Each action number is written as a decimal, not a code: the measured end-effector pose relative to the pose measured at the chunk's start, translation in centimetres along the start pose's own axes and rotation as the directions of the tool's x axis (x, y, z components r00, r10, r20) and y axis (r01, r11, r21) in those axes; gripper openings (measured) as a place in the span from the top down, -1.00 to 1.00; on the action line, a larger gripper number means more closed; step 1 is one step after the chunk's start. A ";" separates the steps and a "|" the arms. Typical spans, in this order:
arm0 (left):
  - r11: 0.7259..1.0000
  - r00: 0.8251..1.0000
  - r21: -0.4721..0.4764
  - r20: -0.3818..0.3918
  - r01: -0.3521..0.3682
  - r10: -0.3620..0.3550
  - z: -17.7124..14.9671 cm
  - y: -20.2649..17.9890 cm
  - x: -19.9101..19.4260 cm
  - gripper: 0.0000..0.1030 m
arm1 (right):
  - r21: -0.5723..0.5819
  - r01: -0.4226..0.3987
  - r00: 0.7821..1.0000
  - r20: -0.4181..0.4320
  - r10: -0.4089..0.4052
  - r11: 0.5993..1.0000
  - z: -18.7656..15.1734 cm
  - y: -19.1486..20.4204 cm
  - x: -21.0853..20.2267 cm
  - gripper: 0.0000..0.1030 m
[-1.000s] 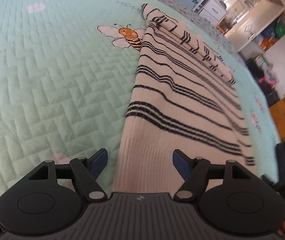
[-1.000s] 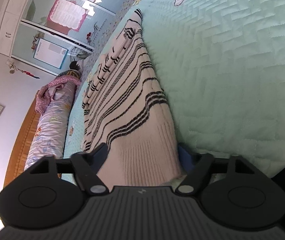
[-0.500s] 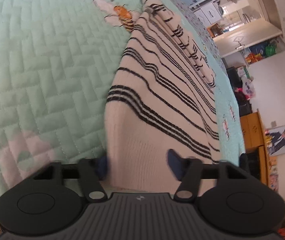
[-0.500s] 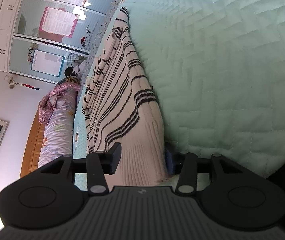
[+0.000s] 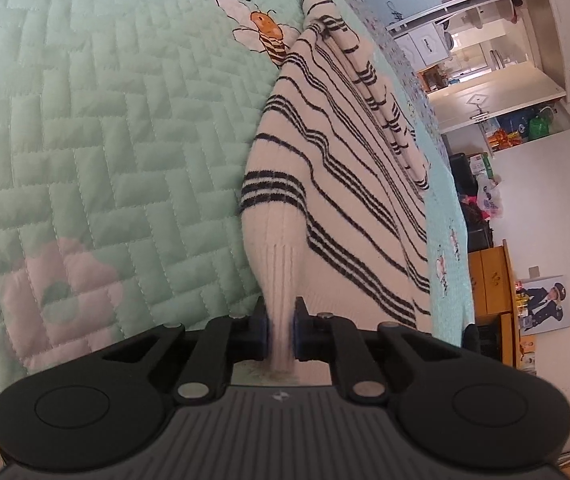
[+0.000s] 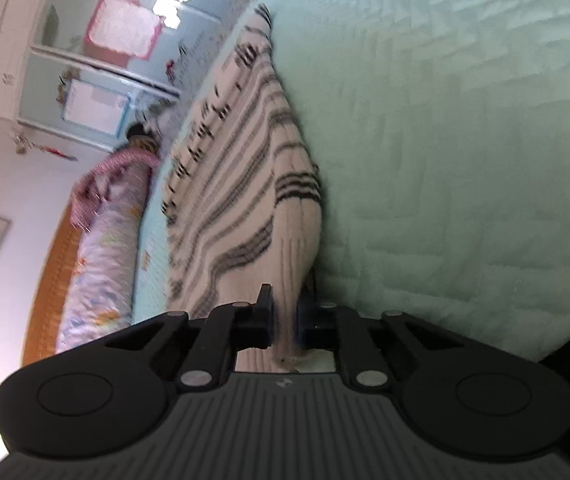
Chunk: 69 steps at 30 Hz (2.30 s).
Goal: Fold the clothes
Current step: 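Pinch the ribbed hem with the left gripper while the right gripper holds it, then lift the hem with both grippers and fold it toward the collar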
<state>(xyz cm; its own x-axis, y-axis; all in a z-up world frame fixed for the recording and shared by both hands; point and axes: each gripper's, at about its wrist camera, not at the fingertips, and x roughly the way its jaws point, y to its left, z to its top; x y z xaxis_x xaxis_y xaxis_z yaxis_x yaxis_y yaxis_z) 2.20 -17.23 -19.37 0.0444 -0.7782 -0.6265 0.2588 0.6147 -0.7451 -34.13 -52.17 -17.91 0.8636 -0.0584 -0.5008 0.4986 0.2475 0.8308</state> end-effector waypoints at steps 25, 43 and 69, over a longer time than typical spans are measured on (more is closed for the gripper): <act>0.996 0.992 0.065 0.108 0.058 -0.065 0.4 -1.9 -1.7 0.82 | -0.081 -0.085 0.995 0.037 0.088 0.993 1.6 3.5 0.2 0.84; 0.993 0.980 0.080 0.170 0.089 -0.101 4.1 -5.7 -2.1 0.82 | 0.040 -0.160 0.985 0.077 0.157 0.986 5.1 6.6 0.7 0.84; 0.999 0.974 0.013 0.221 -0.050 0.045 17.4 -5.2 5.3 0.44 | 0.064 -0.092 0.985 0.155 0.081 0.994 15.8 6.7 11.5 0.28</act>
<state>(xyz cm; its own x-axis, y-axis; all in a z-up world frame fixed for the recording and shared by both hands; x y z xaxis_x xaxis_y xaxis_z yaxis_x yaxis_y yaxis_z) 17.84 -26.77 -14.81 0.2686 -0.7586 -0.5936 0.2685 0.6508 -0.7102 -19.65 -66.42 -14.28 0.9026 -0.1868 -0.3879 0.4206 0.1897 0.8872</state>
